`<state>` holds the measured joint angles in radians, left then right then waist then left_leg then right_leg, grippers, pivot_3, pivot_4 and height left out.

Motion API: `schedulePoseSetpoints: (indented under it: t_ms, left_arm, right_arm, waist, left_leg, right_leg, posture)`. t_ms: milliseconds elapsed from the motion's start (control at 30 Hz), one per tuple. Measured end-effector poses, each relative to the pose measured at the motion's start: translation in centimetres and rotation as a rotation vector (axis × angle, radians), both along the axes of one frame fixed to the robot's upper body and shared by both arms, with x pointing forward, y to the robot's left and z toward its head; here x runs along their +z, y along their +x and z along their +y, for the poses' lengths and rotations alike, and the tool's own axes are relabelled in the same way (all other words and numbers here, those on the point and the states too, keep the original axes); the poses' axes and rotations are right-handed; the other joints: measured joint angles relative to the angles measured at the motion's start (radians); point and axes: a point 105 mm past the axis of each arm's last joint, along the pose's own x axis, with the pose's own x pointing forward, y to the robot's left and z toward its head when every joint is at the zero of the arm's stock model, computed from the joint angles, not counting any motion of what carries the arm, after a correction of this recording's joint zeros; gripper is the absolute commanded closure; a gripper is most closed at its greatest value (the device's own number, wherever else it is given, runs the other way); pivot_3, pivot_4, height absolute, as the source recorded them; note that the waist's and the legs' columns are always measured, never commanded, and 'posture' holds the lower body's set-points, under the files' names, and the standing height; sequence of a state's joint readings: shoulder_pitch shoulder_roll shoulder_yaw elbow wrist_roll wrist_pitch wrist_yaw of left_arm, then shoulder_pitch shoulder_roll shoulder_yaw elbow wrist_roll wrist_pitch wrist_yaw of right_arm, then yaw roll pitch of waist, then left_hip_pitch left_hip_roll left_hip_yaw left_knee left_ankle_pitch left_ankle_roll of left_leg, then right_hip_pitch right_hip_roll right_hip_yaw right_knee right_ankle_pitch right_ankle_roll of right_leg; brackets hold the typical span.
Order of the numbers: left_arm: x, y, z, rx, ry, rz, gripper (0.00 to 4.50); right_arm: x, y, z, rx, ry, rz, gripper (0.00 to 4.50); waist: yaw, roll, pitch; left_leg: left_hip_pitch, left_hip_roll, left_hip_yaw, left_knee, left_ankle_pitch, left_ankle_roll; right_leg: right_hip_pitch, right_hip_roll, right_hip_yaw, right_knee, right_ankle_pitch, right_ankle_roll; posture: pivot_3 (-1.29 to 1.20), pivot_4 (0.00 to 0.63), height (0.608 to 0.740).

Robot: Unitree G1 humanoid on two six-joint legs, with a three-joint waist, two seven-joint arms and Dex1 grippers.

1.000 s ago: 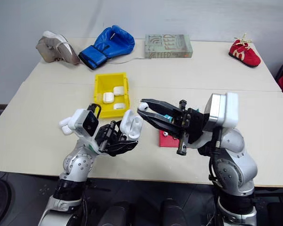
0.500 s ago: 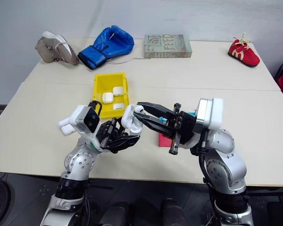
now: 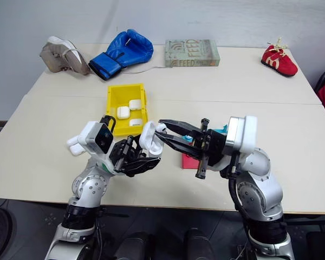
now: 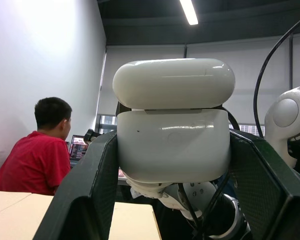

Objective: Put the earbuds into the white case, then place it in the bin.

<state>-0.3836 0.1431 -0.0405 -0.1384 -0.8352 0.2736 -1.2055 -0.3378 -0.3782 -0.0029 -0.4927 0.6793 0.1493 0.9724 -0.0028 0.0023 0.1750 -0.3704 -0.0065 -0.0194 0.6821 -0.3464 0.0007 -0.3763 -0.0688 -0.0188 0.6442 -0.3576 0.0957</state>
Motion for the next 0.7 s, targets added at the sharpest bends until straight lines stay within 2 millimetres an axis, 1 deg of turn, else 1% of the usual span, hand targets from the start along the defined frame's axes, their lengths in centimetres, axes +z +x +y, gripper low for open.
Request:
schedulePoseSetpoints:
  t_ms: [367,700]
  left_arm:
    - [-0.45,-0.07,-0.04,-0.013,0.023,-0.012,1.72]
    - [-1.02,0.03,-0.06,-0.016,0.047,-0.016,1.72]
  right_arm:
    - [-0.46,-0.55,0.1,0.034,-0.034,-0.027,4.07]
    - [-0.93,-0.55,0.21,0.048,-0.063,-0.033,4.07]
  waist:
    - [0.0,0.0,0.0]
    - [0.0,0.0,0.0]
  left_leg:
    - [0.0,0.0,0.0,0.0,0.0,0.0]
    - [0.0,0.0,0.0,0.0,0.0,0.0]
  right_leg:
    - [0.0,0.0,0.0,0.0,0.0,0.0]
    - [0.0,0.0,0.0,0.0,0.0,0.0]
  posture:
    - [0.0,0.15,0.74]
    - [0.0,0.15,0.74]
